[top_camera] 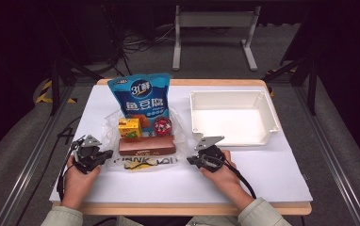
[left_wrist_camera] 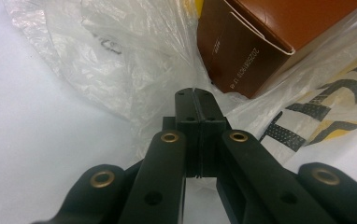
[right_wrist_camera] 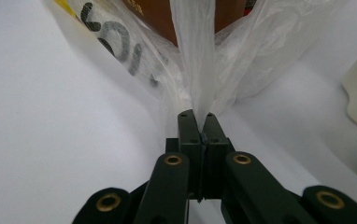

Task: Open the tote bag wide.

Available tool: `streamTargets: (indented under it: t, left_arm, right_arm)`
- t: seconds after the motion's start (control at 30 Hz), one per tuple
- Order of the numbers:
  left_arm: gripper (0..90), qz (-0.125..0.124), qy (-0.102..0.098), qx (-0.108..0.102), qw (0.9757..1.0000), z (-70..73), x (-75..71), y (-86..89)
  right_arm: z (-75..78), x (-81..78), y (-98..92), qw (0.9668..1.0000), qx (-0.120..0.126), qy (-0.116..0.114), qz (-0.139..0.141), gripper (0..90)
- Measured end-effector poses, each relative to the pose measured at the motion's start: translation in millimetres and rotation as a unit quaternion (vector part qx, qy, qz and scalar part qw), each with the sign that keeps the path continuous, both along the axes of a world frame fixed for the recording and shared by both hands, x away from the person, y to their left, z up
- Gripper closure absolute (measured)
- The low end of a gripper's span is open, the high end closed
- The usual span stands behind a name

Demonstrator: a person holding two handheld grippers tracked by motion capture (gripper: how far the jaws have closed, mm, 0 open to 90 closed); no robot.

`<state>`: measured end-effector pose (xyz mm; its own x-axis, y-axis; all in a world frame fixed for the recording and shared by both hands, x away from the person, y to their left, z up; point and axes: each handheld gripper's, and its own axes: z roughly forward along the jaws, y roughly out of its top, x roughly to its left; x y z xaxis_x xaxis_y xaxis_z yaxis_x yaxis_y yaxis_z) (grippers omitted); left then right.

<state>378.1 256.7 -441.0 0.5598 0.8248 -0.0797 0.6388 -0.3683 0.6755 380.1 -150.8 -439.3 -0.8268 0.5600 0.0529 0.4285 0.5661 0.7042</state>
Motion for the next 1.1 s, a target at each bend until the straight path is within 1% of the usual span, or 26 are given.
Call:
streamTargets:
  t: [0.1, 0.17, 0.23, 0.3, 0.33, 0.37, 0.4, 0.47, 0.5, 0.53, 0.57, 0.6, 0.67, 0.7, 0.73, 0.8, 0.9, 1.03, 1.07, 1.1]
  left_arm:
    - [89.7, 0.0, 0.002, -0.011, 0.9999, -0.7, 0.4, 2.5]
    - [89.7, 0.001, 0.0, -0.014, 0.9999, -1.1, 0.7, 3.2]
    - [89.7, 0.001, 0.002, -0.018, 0.9998, -1.1, 0.7, 4.2]
    - [89.6, 0.002, 0.002, -0.02, 0.9998, -0.5, 0.4, 5.1]
    - [89.7, 0.003, -0.001, -0.02, 0.9998, -0.5, 0.4, 5.4]
    - [89.7, 0.002, 0.0, -0.022, 0.9998, -0.5, 0.3, 5.7]
    - [89.6, 0.002, 0.0, -0.023, 0.9997, -0.5, 0.2, 5.5]
    - [89.6, 0.003, -0.002, -0.021, 0.9998, -0.2, -0.2, 4.7]
    - [89.6, 0.002, -0.003, -0.019, 0.9998, 0.1, -0.6, 4.2]
    - [89.6, 0.001, -0.005, -0.017, 0.9998, 0.5, -1.0, 4.0]
    - [89.6, 0.001, -0.005, -0.017, 0.9998, 0.5, -1.0, 4.0]
    - [89.6, 0.001, -0.008, -0.015, 0.9999, 0.7, -1.4, 3.8]
    - [89.6, 0.0, -0.009, -0.016, 0.9998, 1.1, -1.8, 3.7]
    - [89.6, 0.001, -0.009, -0.017, 0.9998, 1.2, -2.1, 3.6]
    - [89.6, 0.0, -0.011, -0.016, 0.9998, 1.3, -2.1, 3.7]
    - [89.6, 0.0, -0.011, -0.015, 0.9998, 1.4, -2.3, 3.6]
    - [89.6, -0.001, -0.011, -0.015, 0.9998, 1.4, -2.5, 3.4]
    - [89.6, -0.004, -0.011, -0.014, 0.9998, 1.8, -2.8, 3.7]
    - [89.6, -0.004, -0.011, -0.015, 0.9998, 1.8, -3.0, 3.7]
    - [89.6, -0.004, -0.013, -0.015, 0.9998, 1.7, -2.9, 3.9]
  right_arm:
    - [2.5, -2.5, -1.9, 1.0, 0.002, -0.002, 0.002, 89.8]
    - [4.1, -2.9, -2.7, 1.0, 0.004, -0.004, 0.001, 89.7]
    - [8.7, -2.3, -5.0, 0.9999, 0.013, -0.009, -0.001, 86.0]
    - [16.1, -2.0, -7.4, 0.9994, 0.027, -0.02, -0.001, 75.6]
    - [21.5, -2.1, -8.2, 0.9989, 0.033, -0.032, -0.003, 68.0]
    - [27.1, -2.1, -8.9, 0.9981, 0.039, -0.047, -0.011, 56.4]
    - [34.3, -2.1, -10.0, 0.9968, 0.05, -0.059, -0.021, 49.3]
    - [46.1, -3.2, -13.0, 0.9942, 0.076, -0.072, -0.027, 42.0]
    - [51.8, -4.2, -13.8, 0.9928, 0.085, -0.079, -0.029, 40.3]
    - [58.9, -5.7, -14.6, 0.9909, 0.095, -0.091, -0.03, 38.9]
    - [58.9, -5.7, -14.6, 0.9909, 0.095, -0.091, -0.03, 38.9]
    - [65.6, -6.9, -14.8, 0.9886, 0.107, -0.102, -0.03, 37.2]
    - [75.4, -8.0, -12.7, 0.9853, 0.125, -0.114, -0.023, 35.5]
    - [80.1, -8.0, -10.7, 0.984, 0.129, -0.121, -0.021, 35.1]
    - [88.3, -6.7, -5.3, 0.9824, 0.132, -0.131, -0.018, 33.8]
    - [95.7, -3.9, 0.9, 0.9809, 0.135, -0.139, -0.015, 33.2]
    - [101.9, 0.2, 7.6, 0.9801, 0.133, -0.147, -0.014, 32.7]
    - [109.5, 12.7, 19.5, 0.9796, 0.13, -0.152, -0.02, 32.6]
    - [110.2, 14.8, 21.3, 0.9796, 0.129, -0.153, -0.021, 33.8]
    - [110.4, 18.2, 24.4, 0.9805, 0.124, -0.152, -0.02, 41.7]
